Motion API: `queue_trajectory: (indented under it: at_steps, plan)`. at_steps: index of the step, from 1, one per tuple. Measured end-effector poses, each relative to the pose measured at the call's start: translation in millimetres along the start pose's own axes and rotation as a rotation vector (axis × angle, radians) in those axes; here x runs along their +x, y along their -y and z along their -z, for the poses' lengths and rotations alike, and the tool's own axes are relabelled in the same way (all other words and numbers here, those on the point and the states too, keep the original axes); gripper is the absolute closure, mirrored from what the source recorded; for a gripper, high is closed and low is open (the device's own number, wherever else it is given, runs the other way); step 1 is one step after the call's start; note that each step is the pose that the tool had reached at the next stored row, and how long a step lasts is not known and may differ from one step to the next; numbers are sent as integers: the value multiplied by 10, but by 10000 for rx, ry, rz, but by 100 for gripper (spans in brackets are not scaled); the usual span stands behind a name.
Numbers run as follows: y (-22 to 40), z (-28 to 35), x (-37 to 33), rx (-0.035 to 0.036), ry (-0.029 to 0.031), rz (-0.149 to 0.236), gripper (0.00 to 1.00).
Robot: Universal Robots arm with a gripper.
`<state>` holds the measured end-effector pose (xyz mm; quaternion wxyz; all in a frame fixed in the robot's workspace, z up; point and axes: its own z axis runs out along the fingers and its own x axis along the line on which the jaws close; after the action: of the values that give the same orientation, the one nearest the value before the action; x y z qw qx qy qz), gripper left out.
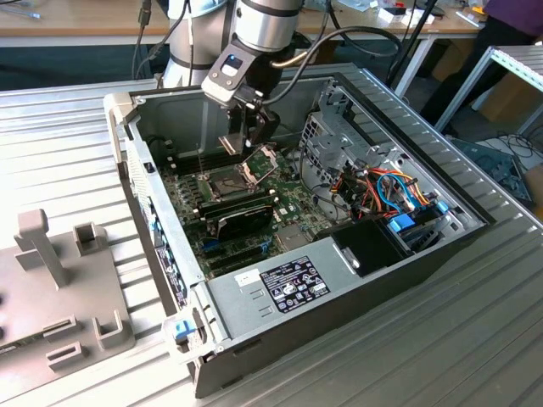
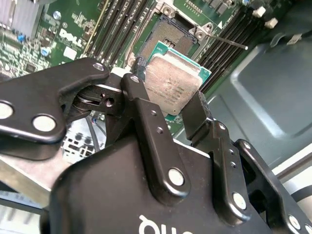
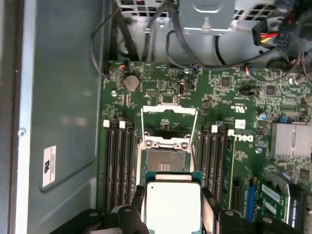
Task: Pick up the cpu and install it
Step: 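Place the cpu into insertion slot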
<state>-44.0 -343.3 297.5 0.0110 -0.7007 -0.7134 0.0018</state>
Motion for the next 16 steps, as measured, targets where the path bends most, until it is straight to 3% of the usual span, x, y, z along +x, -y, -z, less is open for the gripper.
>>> queue_trajectory:
  at_steps: [7,16]
  plan:
    - [6,-30,0,-6,-4,-68,45]
    - [21,-234,2,-10,-2,-66,45]
